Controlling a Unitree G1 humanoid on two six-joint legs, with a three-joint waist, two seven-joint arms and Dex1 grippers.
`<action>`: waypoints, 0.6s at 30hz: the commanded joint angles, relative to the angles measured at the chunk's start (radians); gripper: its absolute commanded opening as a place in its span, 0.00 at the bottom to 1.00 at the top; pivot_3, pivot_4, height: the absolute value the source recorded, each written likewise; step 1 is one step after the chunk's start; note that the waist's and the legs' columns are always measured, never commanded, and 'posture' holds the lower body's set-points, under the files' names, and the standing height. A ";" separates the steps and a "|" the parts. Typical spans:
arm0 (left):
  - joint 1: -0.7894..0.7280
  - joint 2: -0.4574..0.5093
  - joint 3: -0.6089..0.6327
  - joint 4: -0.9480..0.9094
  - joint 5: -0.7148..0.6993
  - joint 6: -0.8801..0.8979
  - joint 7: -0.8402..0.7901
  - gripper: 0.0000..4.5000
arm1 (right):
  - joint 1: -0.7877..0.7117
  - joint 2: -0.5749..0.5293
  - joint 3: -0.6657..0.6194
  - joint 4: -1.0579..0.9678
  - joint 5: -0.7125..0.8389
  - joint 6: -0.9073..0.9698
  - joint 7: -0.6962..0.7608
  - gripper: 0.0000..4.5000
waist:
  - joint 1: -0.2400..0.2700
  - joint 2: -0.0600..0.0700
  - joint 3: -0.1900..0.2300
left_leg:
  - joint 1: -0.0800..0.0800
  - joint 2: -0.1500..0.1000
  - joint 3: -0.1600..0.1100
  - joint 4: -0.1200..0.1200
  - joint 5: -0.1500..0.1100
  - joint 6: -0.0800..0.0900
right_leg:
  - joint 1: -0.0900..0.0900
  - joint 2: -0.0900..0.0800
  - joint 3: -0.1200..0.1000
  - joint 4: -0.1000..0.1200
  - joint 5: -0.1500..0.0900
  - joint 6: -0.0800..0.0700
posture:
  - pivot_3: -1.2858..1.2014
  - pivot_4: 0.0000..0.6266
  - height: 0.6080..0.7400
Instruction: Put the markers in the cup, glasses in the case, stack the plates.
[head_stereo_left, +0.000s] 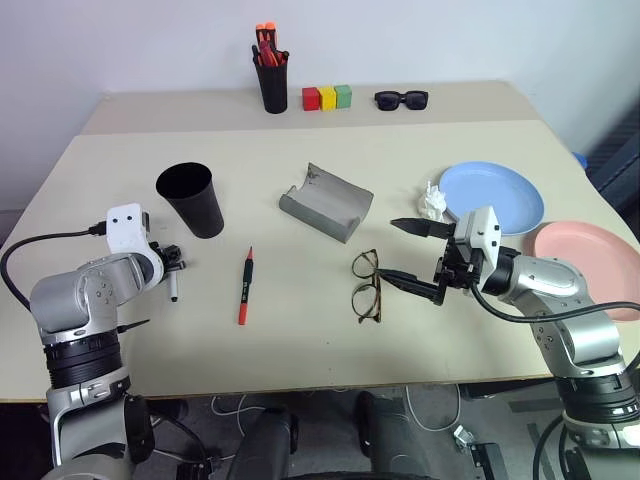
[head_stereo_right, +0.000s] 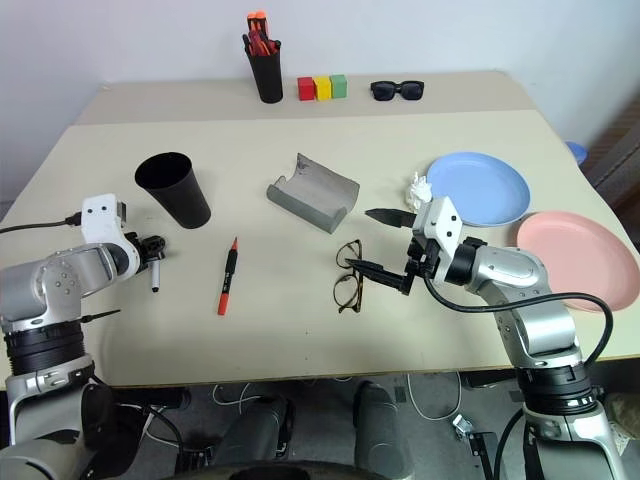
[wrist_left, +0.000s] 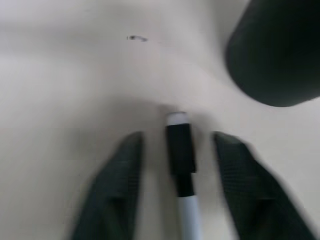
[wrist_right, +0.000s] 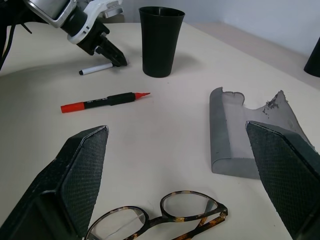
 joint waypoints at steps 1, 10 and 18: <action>-0.002 -0.002 -0.002 -0.019 0.014 -0.005 -0.002 0.01 | -0.008 -0.012 -0.015 -0.016 -0.001 -0.014 0.002 1.00 | 0.000 0.000 0.000 | 0.000 0.000 0.000 0.000 0.000 0.000 | 0.000 0.000 0.000 0.000 0.000 0.000 | 0.52 0.24 1.00; 0.112 0.140 0.027 -0.164 -0.035 0.027 -0.150 0.01 | -0.026 -0.013 -0.022 0.008 0.003 -0.017 0.014 1.00 | -0.009 0.000 0.000 | 0.000 0.000 0.000 0.000 0.000 0.000 | -0.001 0.000 0.000 0.000 0.000 0.000 | 0.52 0.24 1.00; 0.161 0.163 0.212 -0.217 -0.069 -0.478 -0.316 0.01 | -0.040 -0.043 -0.091 0.013 0.146 0.072 0.088 1.00 | 0.006 -0.001 0.000 | -0.001 0.001 0.000 0.000 0.000 0.000 | 0.000 0.000 0.000 -0.001 -0.001 -0.001 | 0.52 0.24 1.00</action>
